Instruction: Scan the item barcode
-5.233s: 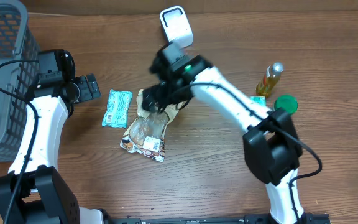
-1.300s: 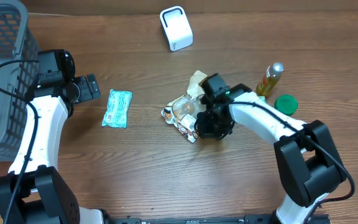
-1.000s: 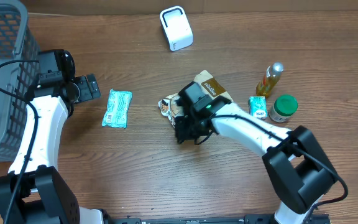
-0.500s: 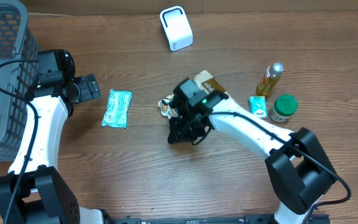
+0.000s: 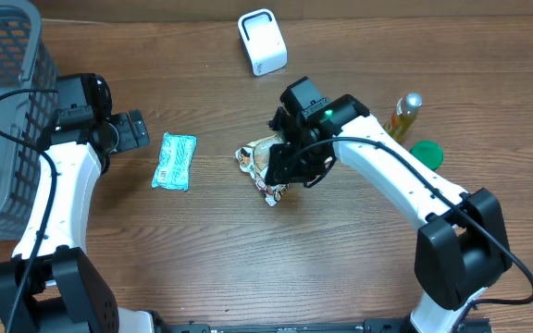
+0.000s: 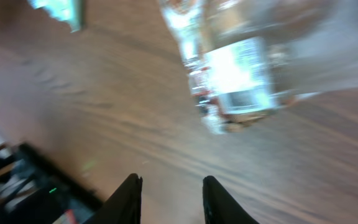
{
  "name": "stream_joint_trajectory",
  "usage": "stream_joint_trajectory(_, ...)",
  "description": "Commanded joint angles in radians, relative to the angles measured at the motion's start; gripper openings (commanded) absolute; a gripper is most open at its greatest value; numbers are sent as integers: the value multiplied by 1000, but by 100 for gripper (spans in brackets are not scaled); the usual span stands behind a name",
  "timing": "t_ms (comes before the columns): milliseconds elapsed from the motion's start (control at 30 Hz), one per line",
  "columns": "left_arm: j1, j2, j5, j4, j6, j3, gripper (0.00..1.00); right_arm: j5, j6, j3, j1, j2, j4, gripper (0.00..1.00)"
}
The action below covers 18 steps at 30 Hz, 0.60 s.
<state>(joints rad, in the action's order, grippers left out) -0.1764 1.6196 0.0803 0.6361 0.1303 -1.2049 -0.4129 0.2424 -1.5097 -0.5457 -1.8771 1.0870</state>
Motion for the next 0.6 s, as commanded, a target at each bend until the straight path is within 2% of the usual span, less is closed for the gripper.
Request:
stream_joint_trajectory(0,7,-15,5,-1,-11,-18,99,120,-15,-16,11,5,-4,35)
stream_joint_trajectory(367,7,-15,5,-1,-11,-18,100,133,-15,-16,18,5,-38,38)
stream_joint_trajectory(567,7,-15,5,-1,-11,-18,100,132,-15,-16,18,5,-96,44)
